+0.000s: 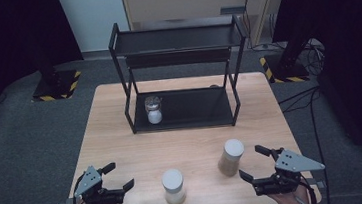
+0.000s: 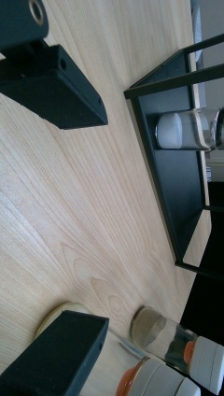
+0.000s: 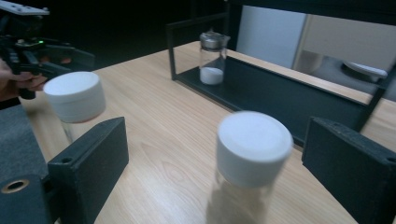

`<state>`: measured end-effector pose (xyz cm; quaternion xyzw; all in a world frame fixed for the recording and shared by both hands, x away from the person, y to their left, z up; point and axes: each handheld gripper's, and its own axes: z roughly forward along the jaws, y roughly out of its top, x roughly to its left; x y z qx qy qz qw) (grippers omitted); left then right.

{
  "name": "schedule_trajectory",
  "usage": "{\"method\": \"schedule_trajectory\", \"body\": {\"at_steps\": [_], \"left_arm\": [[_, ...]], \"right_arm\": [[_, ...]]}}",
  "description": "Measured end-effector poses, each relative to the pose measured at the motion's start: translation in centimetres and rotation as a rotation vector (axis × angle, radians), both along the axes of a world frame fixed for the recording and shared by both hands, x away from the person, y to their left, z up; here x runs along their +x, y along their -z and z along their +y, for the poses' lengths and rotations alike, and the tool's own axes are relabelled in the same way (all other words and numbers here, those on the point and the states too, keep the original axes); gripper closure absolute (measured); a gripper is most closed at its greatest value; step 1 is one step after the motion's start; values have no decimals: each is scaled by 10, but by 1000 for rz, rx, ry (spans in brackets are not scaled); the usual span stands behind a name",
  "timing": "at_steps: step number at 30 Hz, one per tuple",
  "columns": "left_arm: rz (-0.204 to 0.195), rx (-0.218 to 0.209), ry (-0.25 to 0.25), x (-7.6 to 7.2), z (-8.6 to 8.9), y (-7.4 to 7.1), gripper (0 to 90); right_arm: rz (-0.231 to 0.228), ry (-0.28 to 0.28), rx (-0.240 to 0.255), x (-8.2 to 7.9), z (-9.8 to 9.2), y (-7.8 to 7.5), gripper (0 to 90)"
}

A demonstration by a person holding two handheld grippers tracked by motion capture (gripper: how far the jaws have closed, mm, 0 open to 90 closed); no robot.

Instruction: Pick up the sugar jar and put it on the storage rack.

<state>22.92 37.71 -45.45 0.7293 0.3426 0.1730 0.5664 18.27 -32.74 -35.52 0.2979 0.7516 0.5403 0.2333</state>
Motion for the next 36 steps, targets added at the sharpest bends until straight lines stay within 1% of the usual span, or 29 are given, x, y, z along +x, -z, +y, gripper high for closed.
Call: {"method": "schedule_trajectory", "body": {"at_steps": [3, 4, 5, 10, 11, 14, 18, 19, 22, 26, 28, 36], "left_arm": [[0, 2, 1, 0, 0, 0, 33], [1, 2, 1, 0, 0, 0, 33], [1, 1, 1, 0, 0, 0, 33], [2, 3, 1, 1, 0, 0, 33], [1, 4, 2, 1, -1, 0, 33], [1, 7, 2, 1, -1, 0, 33], [-1, 9, 3, 1, -1, 0, 34], [-1, 9, 3, 1, -1, 0, 34], [0, 14, 4, 1, -2, 0, 34], [-2, 17, 6, 1, -2, -1, 34], [-2, 16, 7, 1, -2, -1, 34], [-3, 16, 6, 1, -2, -1, 34]], "right_arm": [[0, -35, 2, 7, 7, -4, 73], [0, -57, 4, 11, 12, -6, 73], [0, -57, 4, 11, 12, -6, 73], [5, -123, -3, 25, 26, -14, 75], [5, -123, -3, 25, 26, -14, 75], [14, -167, 18, 34, 35, -16, 75], [17, -208, 12, 42, 47, -20, 74], [17, -208, 12, 42, 47, -20, 74], [26, -249, 7, 51, 58, -22, 75], [39, -283, 4, 59, 69, -22, 76], [50, -299, 10, 63, 73, -20, 77], [82, -350, 7, 74, 91, -13, 78]]}}
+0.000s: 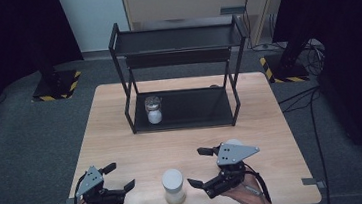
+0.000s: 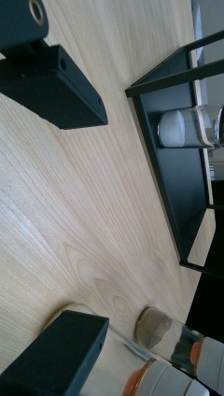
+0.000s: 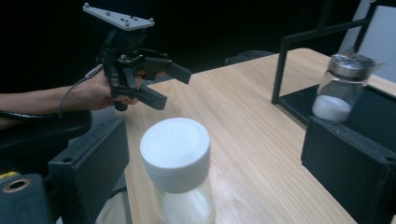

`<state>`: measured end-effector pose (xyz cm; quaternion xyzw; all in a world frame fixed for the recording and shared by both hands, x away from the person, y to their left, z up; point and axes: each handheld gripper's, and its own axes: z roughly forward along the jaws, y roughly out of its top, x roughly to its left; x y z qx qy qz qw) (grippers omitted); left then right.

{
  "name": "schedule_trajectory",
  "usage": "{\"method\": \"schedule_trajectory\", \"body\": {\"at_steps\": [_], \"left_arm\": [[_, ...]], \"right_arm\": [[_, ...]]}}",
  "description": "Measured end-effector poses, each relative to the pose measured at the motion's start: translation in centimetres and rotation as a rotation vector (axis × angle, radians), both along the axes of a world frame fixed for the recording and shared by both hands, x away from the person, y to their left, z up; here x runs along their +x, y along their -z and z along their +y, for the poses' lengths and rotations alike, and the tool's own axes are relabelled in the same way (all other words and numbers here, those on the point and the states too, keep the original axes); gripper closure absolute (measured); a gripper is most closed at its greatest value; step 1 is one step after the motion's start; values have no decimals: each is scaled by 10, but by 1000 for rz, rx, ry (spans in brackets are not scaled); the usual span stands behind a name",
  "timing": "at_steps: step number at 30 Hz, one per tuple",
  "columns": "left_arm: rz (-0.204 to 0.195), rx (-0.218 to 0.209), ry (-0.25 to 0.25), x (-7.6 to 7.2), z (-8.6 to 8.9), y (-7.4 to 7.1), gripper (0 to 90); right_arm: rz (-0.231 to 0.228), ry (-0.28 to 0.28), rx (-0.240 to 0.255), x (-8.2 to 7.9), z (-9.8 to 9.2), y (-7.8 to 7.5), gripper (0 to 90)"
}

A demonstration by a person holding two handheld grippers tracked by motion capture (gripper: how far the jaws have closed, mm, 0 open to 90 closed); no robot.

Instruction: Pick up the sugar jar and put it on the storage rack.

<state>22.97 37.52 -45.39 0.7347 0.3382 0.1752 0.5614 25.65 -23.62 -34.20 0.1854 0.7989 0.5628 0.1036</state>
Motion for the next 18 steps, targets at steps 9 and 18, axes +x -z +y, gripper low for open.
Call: {"method": "schedule_trajectory", "body": {"at_steps": [9, 18], "left_arm": [[-1, 1, 0, 0, 0, 0, 35], [-1, 1, 1, 0, 0, 0, 35]], "right_arm": [[22, -40, -5, 8, 18, 8, 78], [46, -62, -6, 14, 32, 21, 87]]}}
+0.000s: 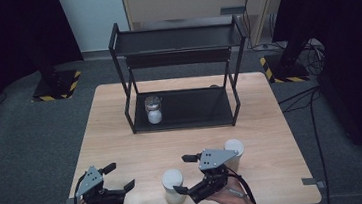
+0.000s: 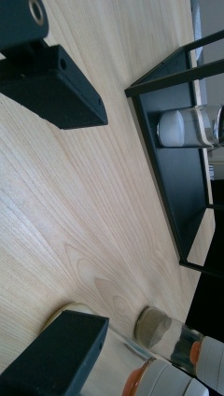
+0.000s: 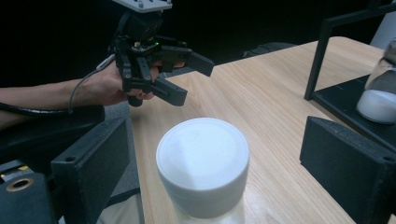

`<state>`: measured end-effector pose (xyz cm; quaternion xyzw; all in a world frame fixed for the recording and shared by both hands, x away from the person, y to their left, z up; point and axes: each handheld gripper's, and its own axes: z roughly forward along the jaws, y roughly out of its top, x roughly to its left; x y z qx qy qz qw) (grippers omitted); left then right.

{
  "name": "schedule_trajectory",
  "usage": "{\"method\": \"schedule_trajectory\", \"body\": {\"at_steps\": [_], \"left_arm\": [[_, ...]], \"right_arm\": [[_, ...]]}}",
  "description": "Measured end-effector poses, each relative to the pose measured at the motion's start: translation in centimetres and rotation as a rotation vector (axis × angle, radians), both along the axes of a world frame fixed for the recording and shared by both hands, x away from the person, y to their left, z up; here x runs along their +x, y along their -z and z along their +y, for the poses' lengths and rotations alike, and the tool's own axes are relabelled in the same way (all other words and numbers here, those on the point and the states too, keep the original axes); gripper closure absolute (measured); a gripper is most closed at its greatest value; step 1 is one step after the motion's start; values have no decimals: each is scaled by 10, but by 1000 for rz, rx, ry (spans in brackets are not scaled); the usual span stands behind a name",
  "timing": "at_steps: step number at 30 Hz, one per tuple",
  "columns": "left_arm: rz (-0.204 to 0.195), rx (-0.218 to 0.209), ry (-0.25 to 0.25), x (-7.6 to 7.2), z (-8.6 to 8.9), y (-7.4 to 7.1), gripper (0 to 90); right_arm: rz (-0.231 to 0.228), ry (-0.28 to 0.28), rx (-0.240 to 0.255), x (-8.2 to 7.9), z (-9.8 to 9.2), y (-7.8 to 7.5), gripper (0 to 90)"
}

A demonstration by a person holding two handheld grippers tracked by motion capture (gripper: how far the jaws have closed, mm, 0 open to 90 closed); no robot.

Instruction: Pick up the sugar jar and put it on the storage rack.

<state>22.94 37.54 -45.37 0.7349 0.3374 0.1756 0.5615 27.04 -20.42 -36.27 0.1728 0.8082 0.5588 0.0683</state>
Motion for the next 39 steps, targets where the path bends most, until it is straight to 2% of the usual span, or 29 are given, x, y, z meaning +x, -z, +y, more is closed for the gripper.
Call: {"method": "schedule_trajectory", "body": {"at_steps": [14, 21, 33, 39], "left_arm": [[-2, -1, 0, 0, 0, 0, 35], [-3, -1, 0, 0, 0, 0, 35], [-4, -1, 1, 0, 0, 0, 35], [-4, -1, 1, 0, 0, 0, 36]], "right_arm": [[16, -21, -39, 4, 20, 21, 123], [17, -11, -53, 4, 26, 30, 167], [-26, -12, -61, -1, 30, 39, 320], [-36, -5, -59, -3, 29, 39, 333]]}}
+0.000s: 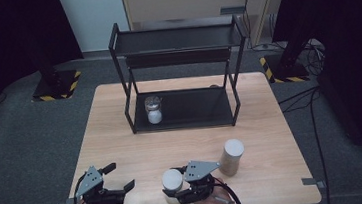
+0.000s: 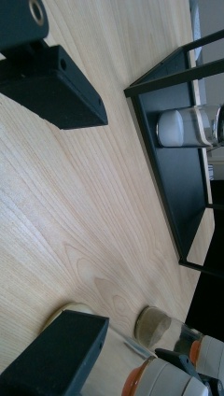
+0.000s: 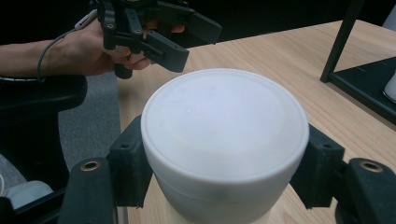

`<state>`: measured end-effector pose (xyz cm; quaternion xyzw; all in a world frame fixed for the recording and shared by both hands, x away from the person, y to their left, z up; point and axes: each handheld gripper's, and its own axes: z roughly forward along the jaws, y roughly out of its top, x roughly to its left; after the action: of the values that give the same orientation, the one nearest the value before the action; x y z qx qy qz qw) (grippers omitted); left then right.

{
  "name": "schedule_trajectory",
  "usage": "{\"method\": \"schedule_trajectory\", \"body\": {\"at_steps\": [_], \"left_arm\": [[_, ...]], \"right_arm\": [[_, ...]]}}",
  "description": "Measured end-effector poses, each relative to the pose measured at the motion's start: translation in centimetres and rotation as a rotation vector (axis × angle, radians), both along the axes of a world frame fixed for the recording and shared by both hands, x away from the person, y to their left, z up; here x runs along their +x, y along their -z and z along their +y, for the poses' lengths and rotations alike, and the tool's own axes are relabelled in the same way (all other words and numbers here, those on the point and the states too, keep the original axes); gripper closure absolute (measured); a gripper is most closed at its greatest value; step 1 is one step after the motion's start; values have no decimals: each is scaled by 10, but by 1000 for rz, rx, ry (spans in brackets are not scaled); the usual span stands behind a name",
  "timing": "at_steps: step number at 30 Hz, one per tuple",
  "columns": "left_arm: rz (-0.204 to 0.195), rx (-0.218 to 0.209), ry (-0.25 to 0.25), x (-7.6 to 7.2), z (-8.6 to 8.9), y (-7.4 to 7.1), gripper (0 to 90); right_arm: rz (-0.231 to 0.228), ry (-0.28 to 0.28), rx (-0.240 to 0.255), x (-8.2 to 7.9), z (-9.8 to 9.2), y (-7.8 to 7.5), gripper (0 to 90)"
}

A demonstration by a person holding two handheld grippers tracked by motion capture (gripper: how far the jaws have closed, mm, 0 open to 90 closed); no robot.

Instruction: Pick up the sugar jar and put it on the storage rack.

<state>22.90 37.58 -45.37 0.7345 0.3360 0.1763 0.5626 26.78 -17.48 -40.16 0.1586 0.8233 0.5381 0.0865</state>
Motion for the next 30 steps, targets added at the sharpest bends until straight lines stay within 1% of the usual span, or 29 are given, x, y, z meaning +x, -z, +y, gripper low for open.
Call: {"method": "schedule_trajectory", "body": {"at_steps": [3, 14, 17, 25, 30], "left_arm": [[0, 1, 0, 0, 0, 0, 36], [-1, -1, 0, 0, 0, 0, 36], [-1, -3, 0, 0, 0, 0, 37], [-3, 0, 2, 0, 0, 0, 37], [-2, -1, 2, 0, 0, 0, 37]], "right_arm": [[-7, 5, 0, -2, 1, 0, 334], [4, 17, -16, -2, 3, -5, 337], [3, 20, -6, -2, 3, -7, 337], [-12, 52, -3, 2, 5, -23, 337], [-8, 79, 2, 8, 7, -33, 337]]}}
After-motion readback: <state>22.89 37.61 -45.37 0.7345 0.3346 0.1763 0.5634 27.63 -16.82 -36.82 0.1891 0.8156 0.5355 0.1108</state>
